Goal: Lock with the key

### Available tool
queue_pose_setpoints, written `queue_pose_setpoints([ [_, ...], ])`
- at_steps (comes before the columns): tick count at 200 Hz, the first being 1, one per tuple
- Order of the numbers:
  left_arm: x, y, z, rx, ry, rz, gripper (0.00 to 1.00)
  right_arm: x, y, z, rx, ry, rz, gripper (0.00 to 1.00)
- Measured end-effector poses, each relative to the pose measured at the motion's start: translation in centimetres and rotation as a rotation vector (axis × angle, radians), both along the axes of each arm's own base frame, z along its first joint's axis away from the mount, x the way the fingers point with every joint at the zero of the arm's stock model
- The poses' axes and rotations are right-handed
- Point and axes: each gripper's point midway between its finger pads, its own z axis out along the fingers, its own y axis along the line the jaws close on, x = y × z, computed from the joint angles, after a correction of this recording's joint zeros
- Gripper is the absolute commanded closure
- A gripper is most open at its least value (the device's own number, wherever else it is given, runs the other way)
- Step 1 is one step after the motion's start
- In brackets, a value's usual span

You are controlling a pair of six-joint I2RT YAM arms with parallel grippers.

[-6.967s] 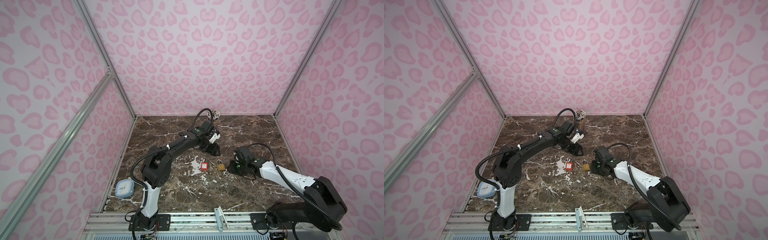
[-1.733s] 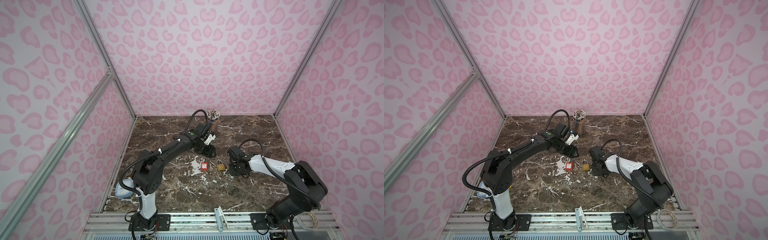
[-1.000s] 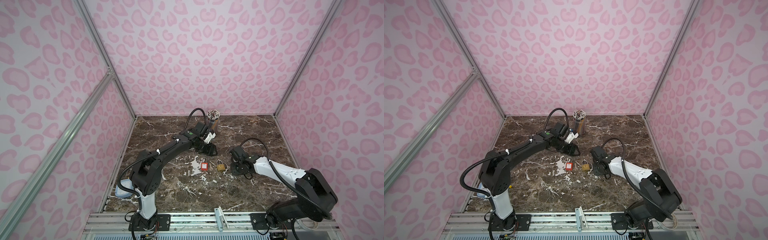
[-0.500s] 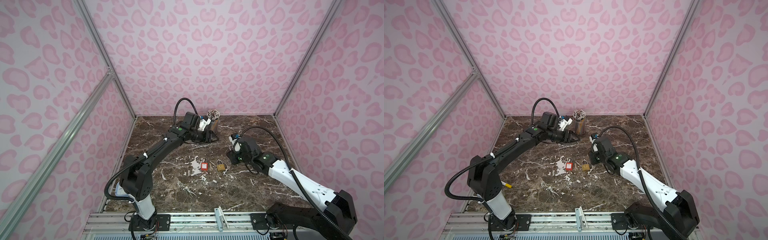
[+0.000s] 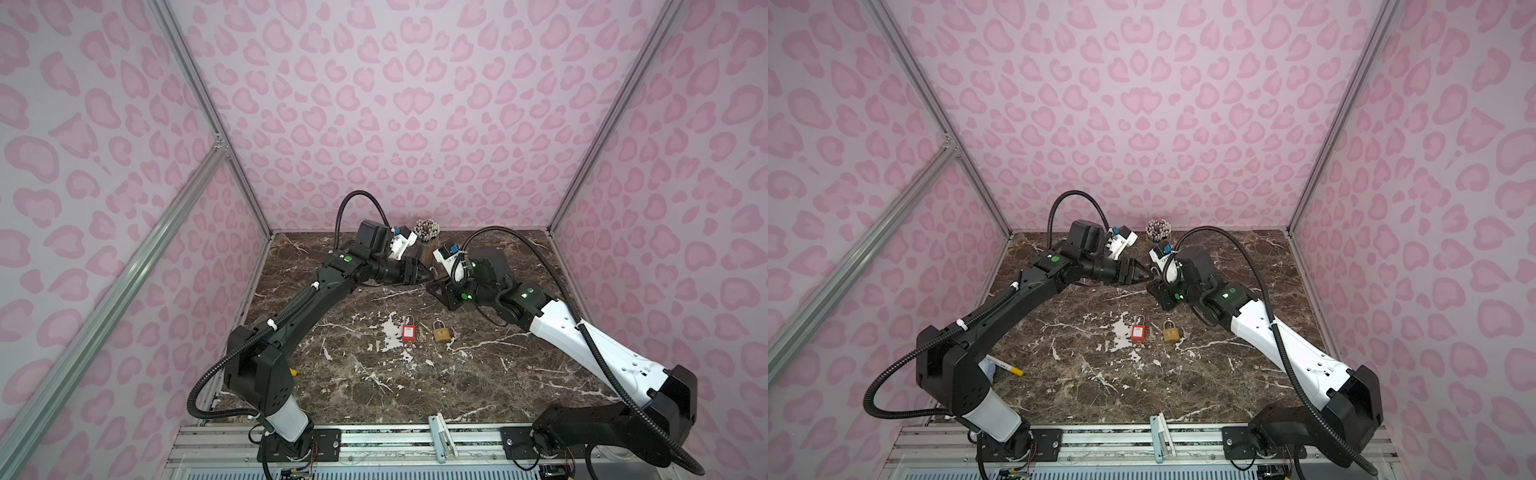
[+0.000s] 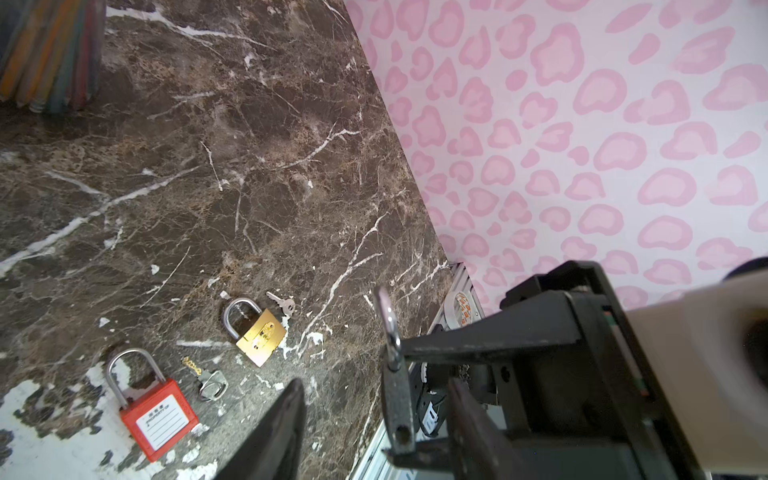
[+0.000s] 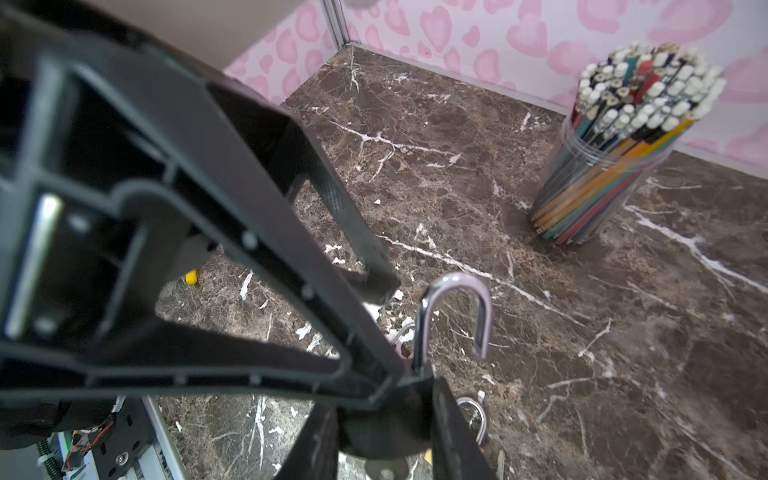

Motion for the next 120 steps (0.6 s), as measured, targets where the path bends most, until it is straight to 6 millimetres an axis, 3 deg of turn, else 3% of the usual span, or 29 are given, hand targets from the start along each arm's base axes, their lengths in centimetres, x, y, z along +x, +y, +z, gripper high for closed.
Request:
queue_pose_setpoints([
  [65, 0.0, 0.8, -0.7, 0.027, 0.000, -0.002, 0.68, -0.6, 1.9, -0.6, -0.069, 0.015, 0.066, 0.74],
  [120, -0.1, 1.3, -0.9, 0.041, -0.020, -0.018, 0.69, -0.5, 2.5, -0.9, -0.127, 0.001, 0.086, 0.74],
])
